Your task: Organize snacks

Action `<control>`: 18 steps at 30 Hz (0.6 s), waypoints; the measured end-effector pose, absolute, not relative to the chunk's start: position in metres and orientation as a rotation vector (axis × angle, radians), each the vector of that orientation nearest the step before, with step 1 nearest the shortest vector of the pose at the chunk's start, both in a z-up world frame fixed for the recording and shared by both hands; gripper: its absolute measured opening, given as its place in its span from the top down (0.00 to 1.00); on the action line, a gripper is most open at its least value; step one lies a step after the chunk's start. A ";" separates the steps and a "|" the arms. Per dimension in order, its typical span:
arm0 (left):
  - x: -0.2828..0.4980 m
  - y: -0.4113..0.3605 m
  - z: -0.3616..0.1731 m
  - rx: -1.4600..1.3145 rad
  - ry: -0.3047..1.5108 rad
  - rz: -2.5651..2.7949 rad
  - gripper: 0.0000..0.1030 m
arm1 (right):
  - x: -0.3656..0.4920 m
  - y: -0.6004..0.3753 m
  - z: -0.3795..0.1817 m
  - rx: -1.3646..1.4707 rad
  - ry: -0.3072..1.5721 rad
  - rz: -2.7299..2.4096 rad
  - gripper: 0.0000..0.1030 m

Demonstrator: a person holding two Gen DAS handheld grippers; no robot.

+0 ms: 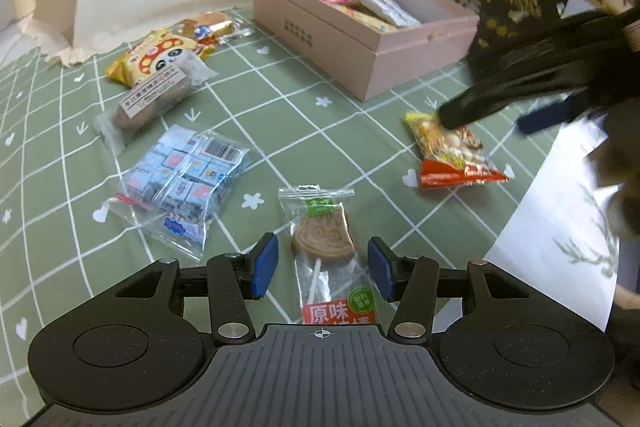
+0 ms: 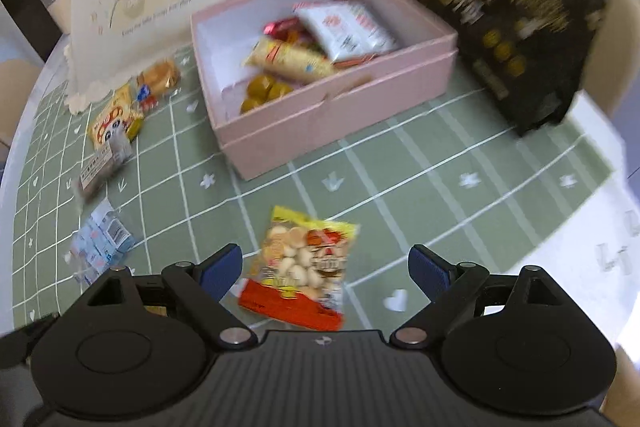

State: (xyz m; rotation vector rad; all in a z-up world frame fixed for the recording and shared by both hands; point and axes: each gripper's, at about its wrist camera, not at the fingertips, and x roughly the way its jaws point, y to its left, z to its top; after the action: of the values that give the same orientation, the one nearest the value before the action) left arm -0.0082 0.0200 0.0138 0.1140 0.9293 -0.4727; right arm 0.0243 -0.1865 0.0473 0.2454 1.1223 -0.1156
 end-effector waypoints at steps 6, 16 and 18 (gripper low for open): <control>-0.007 0.019 0.015 0.050 0.935 -0.412 0.47 | 0.036 -0.175 0.022 0.134 1.163 -0.115 0.15; 0.002 -0.006 0.016 0.167 0.989 -0.362 0.41 | -0.002 -0.169 0.026 -0.001 1.034 0.021 0.39; -0.002 -0.005 0.015 0.159 0.974 -0.351 0.41 | -0.006 -0.168 0.026 -0.027 1.020 0.038 0.42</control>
State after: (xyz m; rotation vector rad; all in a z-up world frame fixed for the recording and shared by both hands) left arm -0.0018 -0.0051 0.0148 0.1589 0.9737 -0.3515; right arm -0.0063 -0.1682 0.0256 -0.0266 1.0196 0.0376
